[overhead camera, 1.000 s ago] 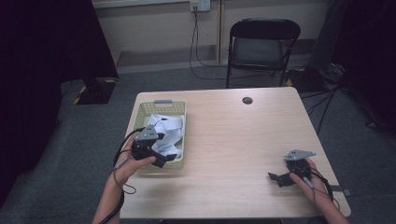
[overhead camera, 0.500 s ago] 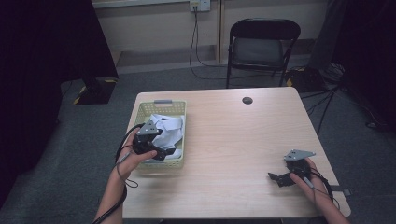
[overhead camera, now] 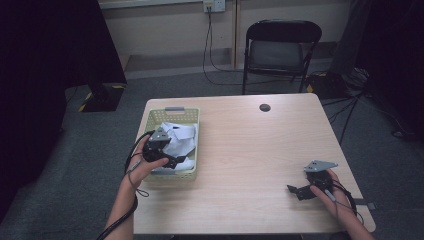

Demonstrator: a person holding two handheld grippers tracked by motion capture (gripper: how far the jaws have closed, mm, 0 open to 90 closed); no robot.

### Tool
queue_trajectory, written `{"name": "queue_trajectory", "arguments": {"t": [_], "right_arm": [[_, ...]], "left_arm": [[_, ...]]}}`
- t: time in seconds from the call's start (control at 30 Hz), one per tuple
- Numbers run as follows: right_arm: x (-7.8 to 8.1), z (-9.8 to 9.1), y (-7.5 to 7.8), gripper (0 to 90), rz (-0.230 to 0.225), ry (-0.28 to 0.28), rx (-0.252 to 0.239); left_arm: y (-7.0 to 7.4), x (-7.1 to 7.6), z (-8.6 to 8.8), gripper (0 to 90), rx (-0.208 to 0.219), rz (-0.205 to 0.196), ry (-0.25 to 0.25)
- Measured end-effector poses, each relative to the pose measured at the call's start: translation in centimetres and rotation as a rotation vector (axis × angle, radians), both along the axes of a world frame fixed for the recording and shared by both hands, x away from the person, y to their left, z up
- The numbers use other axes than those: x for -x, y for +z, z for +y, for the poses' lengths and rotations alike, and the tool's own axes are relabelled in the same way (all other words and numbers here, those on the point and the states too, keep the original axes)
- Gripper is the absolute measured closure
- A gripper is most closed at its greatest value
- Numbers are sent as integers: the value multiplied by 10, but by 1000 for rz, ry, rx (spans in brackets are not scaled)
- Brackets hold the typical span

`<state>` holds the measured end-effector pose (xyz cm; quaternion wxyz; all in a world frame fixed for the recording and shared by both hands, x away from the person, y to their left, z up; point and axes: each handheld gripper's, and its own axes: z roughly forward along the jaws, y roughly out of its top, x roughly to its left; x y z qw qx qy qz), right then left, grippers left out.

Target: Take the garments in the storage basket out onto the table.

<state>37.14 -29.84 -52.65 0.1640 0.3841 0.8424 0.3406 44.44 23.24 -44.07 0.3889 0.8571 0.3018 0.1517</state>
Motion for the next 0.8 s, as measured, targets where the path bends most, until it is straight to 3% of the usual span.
{"name": "queue_trajectory", "arguments": {"t": [0.5, 0.73, 0.8], "right_arm": [[0, 0, 0, 0, 0, 0, 0], [0, 0, 0, 0, 0, 0, 0], [0, 0, 0, 0, 0, 0, 0]], "left_arm": [[-7, -14, 4, 31, -48, 37, 48], [-9, -17, 6, 30, -100, 31, 78], [-10, -18, 7, 30, -110, 49, 79]]}}
